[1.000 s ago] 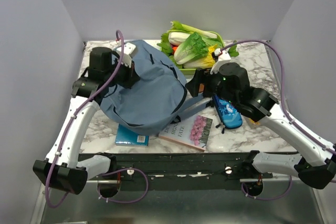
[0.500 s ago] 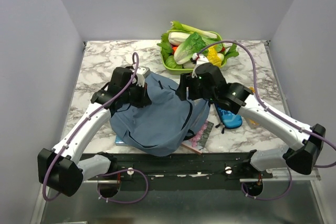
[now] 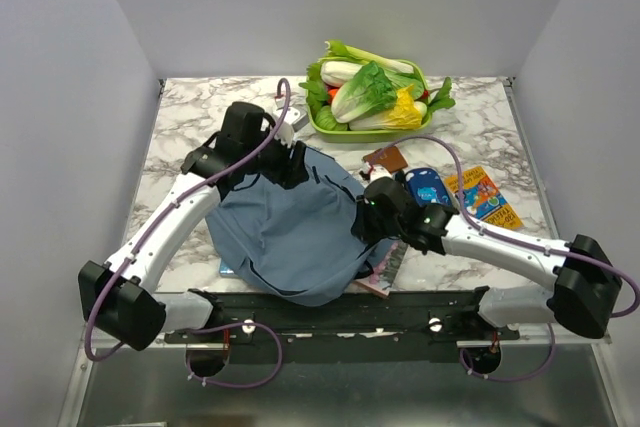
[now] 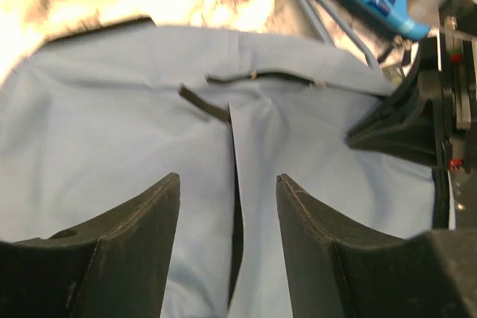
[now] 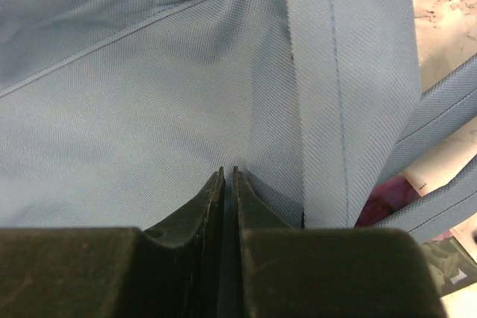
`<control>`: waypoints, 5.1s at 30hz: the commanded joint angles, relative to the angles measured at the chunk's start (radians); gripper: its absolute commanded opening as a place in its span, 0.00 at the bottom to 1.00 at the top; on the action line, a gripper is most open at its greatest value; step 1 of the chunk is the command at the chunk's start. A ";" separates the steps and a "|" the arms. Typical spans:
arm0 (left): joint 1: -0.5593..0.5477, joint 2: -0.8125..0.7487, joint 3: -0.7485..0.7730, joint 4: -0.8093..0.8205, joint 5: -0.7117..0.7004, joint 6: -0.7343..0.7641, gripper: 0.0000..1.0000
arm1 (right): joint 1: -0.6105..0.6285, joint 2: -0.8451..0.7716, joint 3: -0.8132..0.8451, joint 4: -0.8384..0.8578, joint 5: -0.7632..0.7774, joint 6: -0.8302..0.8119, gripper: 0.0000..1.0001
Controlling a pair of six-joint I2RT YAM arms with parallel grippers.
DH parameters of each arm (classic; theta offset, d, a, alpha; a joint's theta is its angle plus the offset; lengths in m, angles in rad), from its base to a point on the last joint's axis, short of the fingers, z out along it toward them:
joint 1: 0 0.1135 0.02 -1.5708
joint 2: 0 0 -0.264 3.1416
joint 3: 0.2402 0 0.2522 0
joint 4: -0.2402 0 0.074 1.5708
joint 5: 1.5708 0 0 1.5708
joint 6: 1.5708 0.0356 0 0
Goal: Pack the student bag
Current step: Adjust the student bag at the center of the board, then unzip the student bag at the center of the board.
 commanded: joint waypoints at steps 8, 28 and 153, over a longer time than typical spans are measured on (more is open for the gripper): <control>0.009 0.248 0.116 0.073 0.030 0.182 0.65 | 0.023 -0.105 -0.281 0.164 0.061 0.043 0.13; 0.012 0.357 0.103 0.101 0.160 0.121 0.71 | 0.026 -0.141 -0.277 0.162 0.096 0.034 0.13; 0.019 -0.082 -0.207 -0.002 0.021 0.096 0.00 | -0.121 0.251 0.061 0.293 0.303 -0.309 0.01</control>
